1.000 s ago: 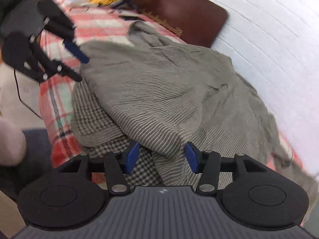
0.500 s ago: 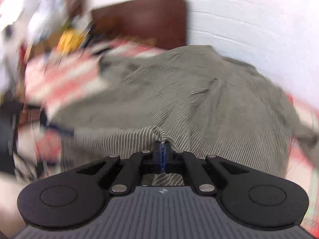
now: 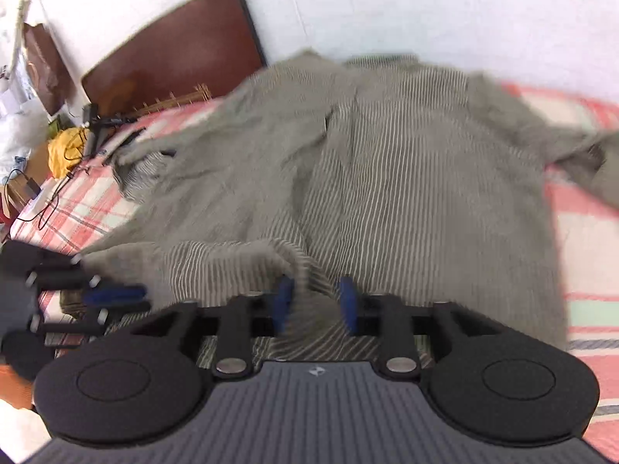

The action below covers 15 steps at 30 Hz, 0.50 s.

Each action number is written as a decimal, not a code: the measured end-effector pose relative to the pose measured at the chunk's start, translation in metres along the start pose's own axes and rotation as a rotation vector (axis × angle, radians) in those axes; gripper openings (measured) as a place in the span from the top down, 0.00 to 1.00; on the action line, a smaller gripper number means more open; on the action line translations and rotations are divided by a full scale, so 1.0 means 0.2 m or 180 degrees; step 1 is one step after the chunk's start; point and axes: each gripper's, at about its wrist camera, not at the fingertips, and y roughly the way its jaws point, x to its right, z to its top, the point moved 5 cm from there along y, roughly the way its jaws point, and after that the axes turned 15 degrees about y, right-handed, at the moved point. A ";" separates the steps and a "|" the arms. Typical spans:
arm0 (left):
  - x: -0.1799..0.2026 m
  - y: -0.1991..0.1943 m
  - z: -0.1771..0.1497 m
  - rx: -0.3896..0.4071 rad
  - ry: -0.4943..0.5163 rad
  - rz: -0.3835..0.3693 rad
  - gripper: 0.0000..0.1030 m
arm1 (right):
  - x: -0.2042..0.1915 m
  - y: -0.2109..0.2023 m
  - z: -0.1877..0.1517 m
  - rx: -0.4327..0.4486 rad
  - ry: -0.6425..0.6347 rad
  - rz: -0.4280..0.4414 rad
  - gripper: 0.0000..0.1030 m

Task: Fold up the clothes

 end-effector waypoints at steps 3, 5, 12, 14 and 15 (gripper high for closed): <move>-0.12 0.02 0.01 0.0065 -0.0429 -0.0079 0.94 | -0.10 -0.11 -0.05 0.0195 -0.0449 0.0050 0.55; -0.15 0.08 0.02 0.0004 -0.0477 -0.0056 0.94 | -0.18 -0.14 -0.12 0.0239 -0.0896 0.0041 0.55; -0.17 0.21 0.00 -0.0164 -0.0486 -0.0104 0.85 | -0.41 -0.08 -0.36 0.0203 -0.2189 0.0055 0.53; -0.18 0.19 -0.01 -0.0145 -0.0506 -0.0097 0.82 | -0.46 -0.04 -0.39 0.0173 -0.2376 0.0096 0.53; -0.18 0.17 -0.01 -0.0120 -0.0489 -0.0071 0.80 | -0.49 -0.02 -0.41 0.0196 -0.2497 0.0082 0.53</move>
